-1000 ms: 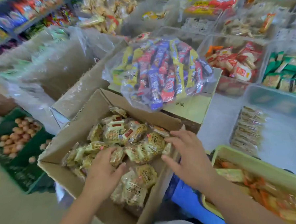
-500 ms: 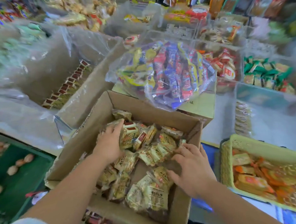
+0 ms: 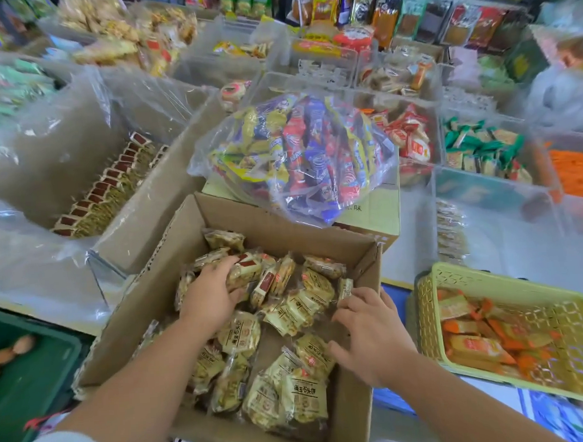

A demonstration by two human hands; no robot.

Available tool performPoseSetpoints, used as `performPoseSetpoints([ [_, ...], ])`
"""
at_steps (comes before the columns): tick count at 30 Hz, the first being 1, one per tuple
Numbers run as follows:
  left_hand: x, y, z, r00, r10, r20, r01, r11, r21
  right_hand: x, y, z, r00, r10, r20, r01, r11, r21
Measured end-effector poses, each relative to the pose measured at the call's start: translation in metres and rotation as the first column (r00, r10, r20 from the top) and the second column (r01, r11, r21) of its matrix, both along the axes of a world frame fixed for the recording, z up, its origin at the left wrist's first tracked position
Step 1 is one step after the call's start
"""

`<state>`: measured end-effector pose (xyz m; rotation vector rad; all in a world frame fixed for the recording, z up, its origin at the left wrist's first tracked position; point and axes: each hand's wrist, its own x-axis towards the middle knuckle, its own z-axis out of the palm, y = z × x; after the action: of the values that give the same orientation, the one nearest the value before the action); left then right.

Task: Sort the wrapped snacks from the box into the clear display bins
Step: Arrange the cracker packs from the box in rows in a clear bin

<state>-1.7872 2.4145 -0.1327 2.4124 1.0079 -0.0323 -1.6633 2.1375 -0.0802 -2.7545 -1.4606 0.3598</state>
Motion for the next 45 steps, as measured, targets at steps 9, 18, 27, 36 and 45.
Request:
performPoseSetpoints([
  [9, -0.033, -0.011, 0.055, 0.895, 0.33, 0.299, -0.275, 0.938, -0.211, 0.003, -0.002, -0.004, 1.0, 0.006, -0.008, -0.005, 0.999, 0.036],
  [18, -0.013, -0.116, 0.116, 0.292, 0.928, 0.231, -0.16, 0.285, -0.945, 0.005, -0.009, 0.031, 0.866, 0.062, -0.496, 0.125, 0.934, 0.335],
  [27, 0.047, -0.23, 0.148, 0.161, 0.965, 0.208, -0.119, 0.228, -0.966, 0.059, -0.067, 0.083, 0.331, 0.255, -0.908, 0.364, 0.854, 0.372],
  [36, 0.102, -0.294, 0.154, 0.381, 0.852, 0.359, -0.238, 0.466, -0.852, 0.178, -0.131, 0.08, -0.025, 0.337, -0.941, 0.713, 0.666, 0.22],
  [45, 0.184, -0.333, 0.144, 0.533, 0.816, 0.226, -0.134, 0.345, -0.929, 0.224, -0.148, 0.054, 0.388, 0.076, -0.919, 0.776, 0.511, 0.37],
])
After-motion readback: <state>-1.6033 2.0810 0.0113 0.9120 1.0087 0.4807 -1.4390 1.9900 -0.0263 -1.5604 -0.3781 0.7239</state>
